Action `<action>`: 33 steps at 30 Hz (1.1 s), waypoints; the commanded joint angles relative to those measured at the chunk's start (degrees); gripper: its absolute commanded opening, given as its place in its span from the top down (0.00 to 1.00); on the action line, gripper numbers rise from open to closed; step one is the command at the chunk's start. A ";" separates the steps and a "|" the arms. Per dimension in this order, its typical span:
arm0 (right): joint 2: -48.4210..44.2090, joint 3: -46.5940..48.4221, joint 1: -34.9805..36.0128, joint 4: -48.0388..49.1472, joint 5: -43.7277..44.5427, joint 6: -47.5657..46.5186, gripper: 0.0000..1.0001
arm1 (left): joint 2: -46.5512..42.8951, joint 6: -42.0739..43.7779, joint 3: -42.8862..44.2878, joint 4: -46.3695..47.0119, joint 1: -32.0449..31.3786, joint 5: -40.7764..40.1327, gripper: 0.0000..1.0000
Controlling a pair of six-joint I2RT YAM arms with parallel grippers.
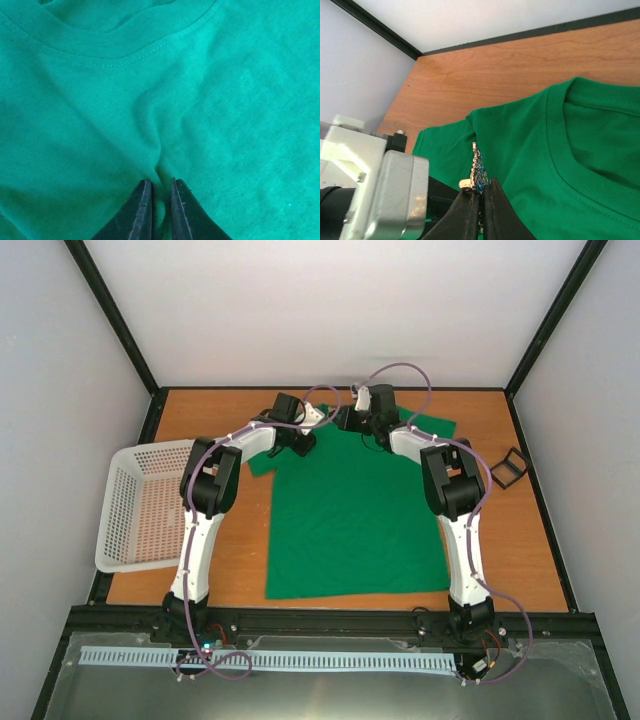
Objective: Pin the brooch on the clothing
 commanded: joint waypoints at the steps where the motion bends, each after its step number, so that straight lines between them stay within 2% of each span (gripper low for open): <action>1: 1.68 1.27 0.33 0.39 -1.14 1.65 0.97 | -2.88 -0.50 0.29 0.27 0.08 3.74 0.89; 8: 4.81 3.97 0.58 1.24 -6.54 -0.75 0.97 | -5.30 -0.47 -1.04 0.93 1.37 7.98 0.93; 16: 10.14 11.35 0.50 -1.44 -14.99 -5.50 0.97 | -8.85 1.07 -4.70 2.50 2.52 11.76 0.99; 19: 11.26 13.59 0.37 -0.05 -17.46 -4.09 0.97 | -8.81 1.49 -4.91 2.12 2.91 12.40 0.99; 24: 14.62 20.22 -0.12 -4.63 -20.97 -3.03 0.97 | -9.08 2.07 -5.60 2.49 3.43 12.61 0.99; 28: 15.68 21.29 -0.61 -4.34 -22.25 0.45 0.97 | -9.16 2.20 -5.79 3.00 3.72 13.15 0.99; 33: 18.33 25.65 -0.55 -8.95 -24.08 0.61 0.97 | -9.27 2.41 -6.24 3.53 3.76 13.59 0.99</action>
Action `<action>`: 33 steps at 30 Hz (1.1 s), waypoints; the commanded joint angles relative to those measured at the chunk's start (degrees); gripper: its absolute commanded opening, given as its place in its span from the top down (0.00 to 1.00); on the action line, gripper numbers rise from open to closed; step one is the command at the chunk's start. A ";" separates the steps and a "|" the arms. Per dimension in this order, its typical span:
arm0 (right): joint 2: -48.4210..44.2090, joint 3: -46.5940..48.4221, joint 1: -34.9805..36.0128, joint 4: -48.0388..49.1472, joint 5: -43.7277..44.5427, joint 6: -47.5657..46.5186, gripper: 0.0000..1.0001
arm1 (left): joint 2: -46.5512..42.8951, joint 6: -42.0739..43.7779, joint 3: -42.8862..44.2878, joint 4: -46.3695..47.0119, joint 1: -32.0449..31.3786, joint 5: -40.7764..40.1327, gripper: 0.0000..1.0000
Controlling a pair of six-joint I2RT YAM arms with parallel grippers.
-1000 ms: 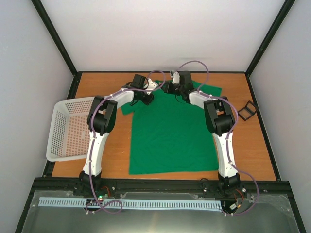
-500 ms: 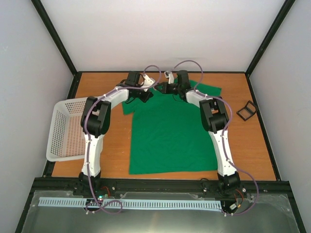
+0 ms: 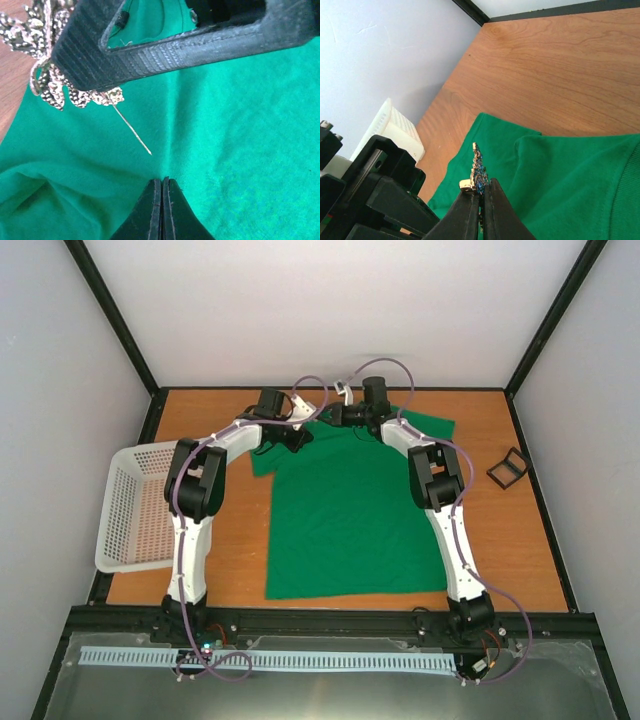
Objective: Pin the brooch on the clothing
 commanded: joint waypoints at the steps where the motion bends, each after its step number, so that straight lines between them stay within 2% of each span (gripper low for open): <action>1: 3.26 4.36 -0.20 -4.76 -2.96 0.95 0.97 | -2.22 1.50 -0.18 1.53 0.47 1.67 0.99; 17: 7.41 10.68 -0.31 -5.76 -4.06 3.11 0.97 | -3.03 2.02 -1.90 2.13 0.75 3.10 0.99; 33: 9.48 11.63 -1.89 -6.22 -9.47 3.33 0.97 | -3.56 2.65 -2.55 2.79 1.40 3.72 0.99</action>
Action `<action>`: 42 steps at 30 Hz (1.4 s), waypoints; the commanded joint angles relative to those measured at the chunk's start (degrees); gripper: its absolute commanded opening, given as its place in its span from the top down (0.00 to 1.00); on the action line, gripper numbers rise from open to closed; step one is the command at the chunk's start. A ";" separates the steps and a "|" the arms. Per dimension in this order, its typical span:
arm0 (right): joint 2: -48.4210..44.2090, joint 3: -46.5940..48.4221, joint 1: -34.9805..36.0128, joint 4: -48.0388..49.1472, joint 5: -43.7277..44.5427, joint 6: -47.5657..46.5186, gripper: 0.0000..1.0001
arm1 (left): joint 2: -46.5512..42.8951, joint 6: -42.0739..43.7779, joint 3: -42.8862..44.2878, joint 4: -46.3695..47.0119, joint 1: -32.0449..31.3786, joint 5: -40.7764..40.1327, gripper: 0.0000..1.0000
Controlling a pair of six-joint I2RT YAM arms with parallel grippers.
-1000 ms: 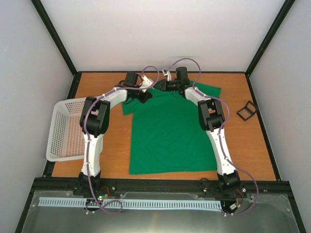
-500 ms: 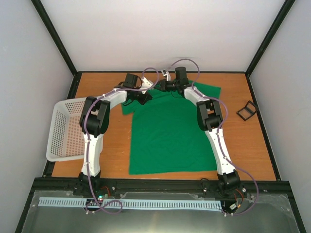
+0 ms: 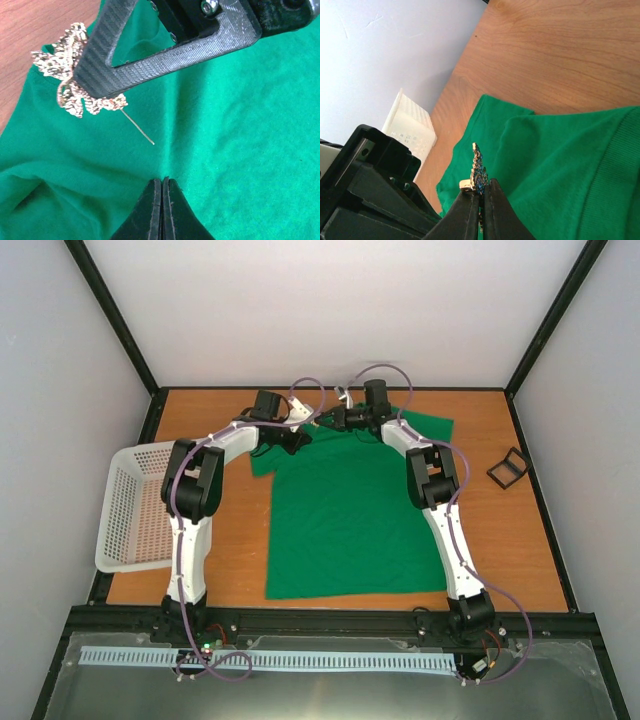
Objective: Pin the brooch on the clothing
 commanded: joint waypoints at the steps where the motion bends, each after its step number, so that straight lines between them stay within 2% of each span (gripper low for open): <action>1: 2.37 2.41 -0.64 -1.18 -1.98 -0.63 0.97 | -2.45 1.56 0.16 1.28 0.56 1.56 0.99; 27: 2.90 1.63 0.63 0.88 -4.76 1.81 0.97 | -0.97 0.86 2.70 1.08 0.58 2.05 0.99; 35: 1.97 -0.03 0.72 -1.29 -4.75 -0.10 0.97 | -0.74 0.31 3.41 1.22 0.64 1.82 0.99; 42: 0.93 -0.80 0.89 -1.44 -4.28 3.06 0.97 | -0.88 0.50 2.17 1.23 0.65 1.92 0.99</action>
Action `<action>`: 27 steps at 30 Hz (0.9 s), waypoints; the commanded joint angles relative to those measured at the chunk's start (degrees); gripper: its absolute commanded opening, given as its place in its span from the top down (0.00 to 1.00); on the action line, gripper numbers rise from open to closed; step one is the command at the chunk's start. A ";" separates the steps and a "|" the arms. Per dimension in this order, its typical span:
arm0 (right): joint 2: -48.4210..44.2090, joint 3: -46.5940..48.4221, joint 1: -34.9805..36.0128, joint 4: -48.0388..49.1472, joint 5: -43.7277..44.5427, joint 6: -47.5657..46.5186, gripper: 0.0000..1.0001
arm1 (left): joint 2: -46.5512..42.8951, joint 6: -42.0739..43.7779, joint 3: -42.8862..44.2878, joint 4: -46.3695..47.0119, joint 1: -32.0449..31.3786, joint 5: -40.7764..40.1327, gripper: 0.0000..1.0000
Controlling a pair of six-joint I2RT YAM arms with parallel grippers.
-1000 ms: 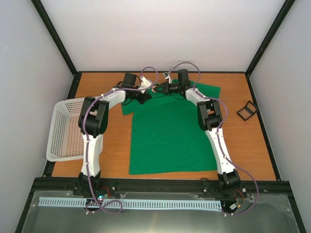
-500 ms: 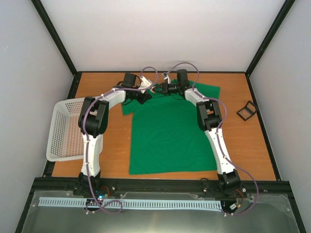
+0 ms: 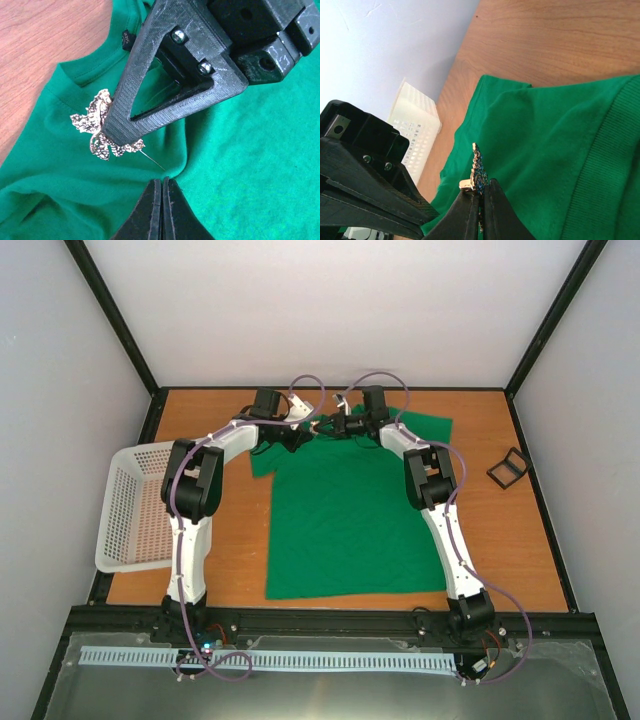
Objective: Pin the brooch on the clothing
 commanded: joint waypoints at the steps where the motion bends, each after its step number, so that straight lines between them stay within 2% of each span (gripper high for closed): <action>1: -1.42 -0.92 0.65 -0.65 -0.82 2.72 0.97 | -0.86 0.50 0.84 1.28 0.45 0.77 0.99; 14: -2.02 -1.56 0.48 3.00 -0.79 14.34 0.97 | -1.01 0.66 -0.40 0.92 0.49 0.59 0.98; 27: -1.98 -1.64 0.48 -1.83 -1.42 12.61 0.97 | 0.01 -1.58 0.42 -0.18 0.58 0.00 0.83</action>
